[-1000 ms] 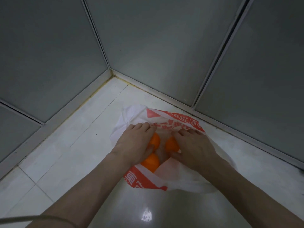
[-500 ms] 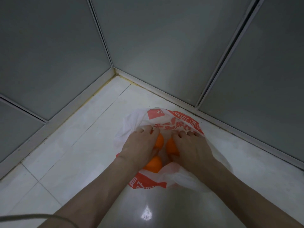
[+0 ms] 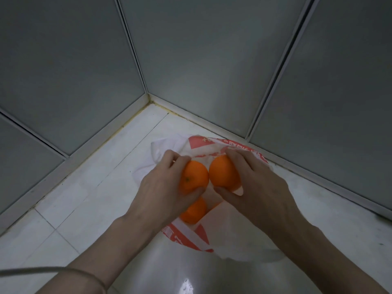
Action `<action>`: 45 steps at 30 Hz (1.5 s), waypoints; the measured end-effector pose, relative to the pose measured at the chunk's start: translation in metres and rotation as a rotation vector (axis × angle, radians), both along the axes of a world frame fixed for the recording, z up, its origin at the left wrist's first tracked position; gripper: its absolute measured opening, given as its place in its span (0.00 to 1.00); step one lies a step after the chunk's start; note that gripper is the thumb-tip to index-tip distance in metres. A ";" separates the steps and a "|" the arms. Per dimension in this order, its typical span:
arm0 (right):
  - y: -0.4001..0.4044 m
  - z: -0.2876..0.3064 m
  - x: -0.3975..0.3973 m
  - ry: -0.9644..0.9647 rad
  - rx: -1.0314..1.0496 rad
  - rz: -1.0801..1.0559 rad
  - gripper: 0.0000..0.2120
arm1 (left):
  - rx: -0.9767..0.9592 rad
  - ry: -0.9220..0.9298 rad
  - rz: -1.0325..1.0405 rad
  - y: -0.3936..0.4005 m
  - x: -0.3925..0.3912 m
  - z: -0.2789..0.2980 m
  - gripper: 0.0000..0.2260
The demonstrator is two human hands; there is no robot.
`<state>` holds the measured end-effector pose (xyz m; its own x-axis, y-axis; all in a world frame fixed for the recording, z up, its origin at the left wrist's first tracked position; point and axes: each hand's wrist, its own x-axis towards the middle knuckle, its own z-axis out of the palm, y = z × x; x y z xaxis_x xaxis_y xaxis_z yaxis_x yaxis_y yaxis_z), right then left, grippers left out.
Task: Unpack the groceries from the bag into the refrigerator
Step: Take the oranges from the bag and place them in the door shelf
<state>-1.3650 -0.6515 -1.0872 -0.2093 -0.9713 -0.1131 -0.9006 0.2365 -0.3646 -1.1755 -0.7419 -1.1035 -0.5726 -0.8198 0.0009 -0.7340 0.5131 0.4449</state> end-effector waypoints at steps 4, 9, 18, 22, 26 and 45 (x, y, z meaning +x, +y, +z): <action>0.014 0.009 0.005 -0.201 -0.182 -0.102 0.43 | 0.046 0.062 0.016 0.010 0.012 0.014 0.32; 0.023 0.027 0.009 -0.331 -0.238 -0.140 0.42 | 0.068 0.138 0.055 0.019 0.023 0.044 0.35; 0.056 0.226 0.008 -0.509 -0.171 -0.151 0.44 | 0.200 0.305 0.195 0.064 0.033 0.243 0.31; 0.076 0.368 0.014 -0.472 -0.259 -0.090 0.38 | 0.218 0.392 0.248 0.091 0.050 0.378 0.29; 0.092 0.517 0.033 -0.509 -0.295 -0.069 0.37 | 0.234 0.481 0.342 0.120 0.077 0.525 0.30; 0.152 0.903 0.181 -0.748 -0.366 0.337 0.38 | -0.083 0.732 0.729 0.274 0.208 0.912 0.29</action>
